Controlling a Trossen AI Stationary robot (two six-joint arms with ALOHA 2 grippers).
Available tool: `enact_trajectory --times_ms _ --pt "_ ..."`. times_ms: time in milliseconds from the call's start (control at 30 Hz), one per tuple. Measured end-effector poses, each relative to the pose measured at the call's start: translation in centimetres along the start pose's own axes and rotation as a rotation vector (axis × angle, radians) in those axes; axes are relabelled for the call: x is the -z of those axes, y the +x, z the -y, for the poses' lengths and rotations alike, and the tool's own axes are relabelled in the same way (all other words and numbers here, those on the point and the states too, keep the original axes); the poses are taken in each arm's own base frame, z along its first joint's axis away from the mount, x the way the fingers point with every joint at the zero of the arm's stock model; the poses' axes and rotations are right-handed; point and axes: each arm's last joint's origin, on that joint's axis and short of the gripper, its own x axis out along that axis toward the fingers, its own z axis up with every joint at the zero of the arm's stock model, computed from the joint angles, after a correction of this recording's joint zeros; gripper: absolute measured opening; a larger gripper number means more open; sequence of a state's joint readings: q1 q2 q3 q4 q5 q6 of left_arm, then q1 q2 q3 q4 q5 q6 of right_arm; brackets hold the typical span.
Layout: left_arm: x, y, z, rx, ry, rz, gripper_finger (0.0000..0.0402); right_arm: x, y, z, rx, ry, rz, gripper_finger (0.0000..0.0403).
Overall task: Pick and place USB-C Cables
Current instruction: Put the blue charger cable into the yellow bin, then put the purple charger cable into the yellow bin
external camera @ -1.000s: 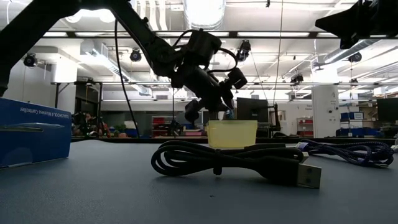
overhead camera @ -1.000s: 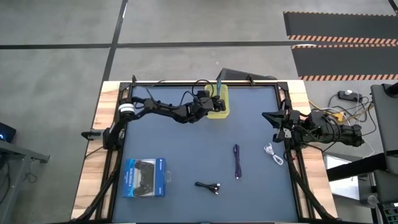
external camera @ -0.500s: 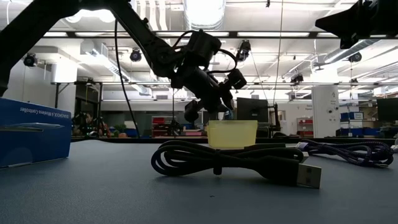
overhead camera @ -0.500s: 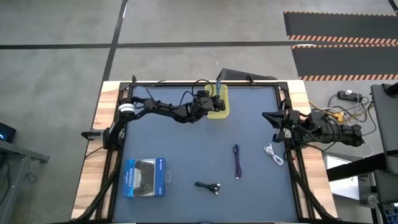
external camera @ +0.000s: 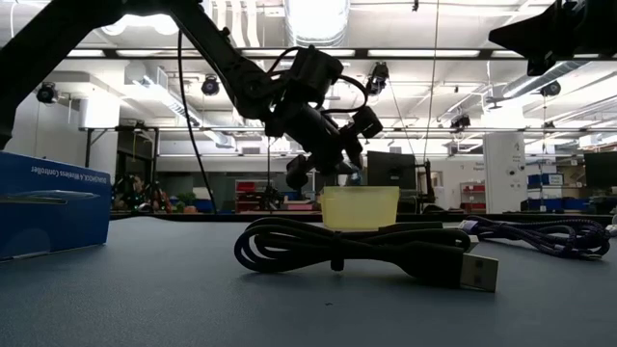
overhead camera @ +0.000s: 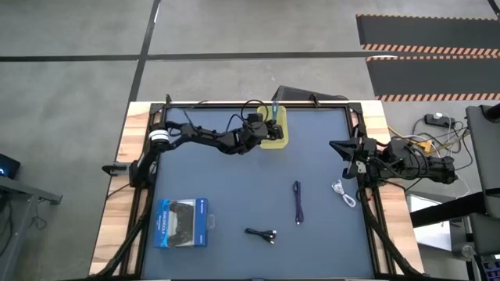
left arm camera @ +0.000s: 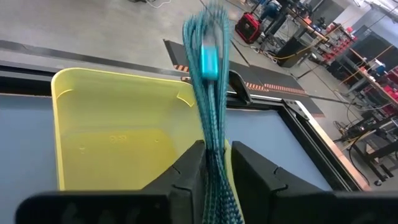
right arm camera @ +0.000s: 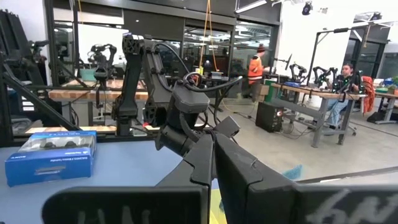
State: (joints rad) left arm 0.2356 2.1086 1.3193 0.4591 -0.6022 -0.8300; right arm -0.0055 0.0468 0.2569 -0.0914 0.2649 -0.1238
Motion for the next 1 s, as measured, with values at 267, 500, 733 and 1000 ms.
enact_trajectory --times_ms 267,500,733,1000 --pt "0.0 0.0 0.0 0.001 -0.001 0.001 0.0072 0.0 0.0 0.0 0.000 -0.001 0.000 0.0009" --pt "0.0 0.0 0.0 0.001 -0.001 0.001 0.0072 0.0 0.0 0.0 0.000 -0.001 0.000 0.0009" --pt "-0.5 -0.3 0.5 0.033 -0.005 -0.011 0.0073 0.0 0.0 0.0 -0.001 -0.001 0.000 0.0009" --pt "-1.9 -2.1 2.5 0.143 0.068 -0.040 0.0073 -0.2 0.0 0.0 0.001 0.025 0.020 0.0009"
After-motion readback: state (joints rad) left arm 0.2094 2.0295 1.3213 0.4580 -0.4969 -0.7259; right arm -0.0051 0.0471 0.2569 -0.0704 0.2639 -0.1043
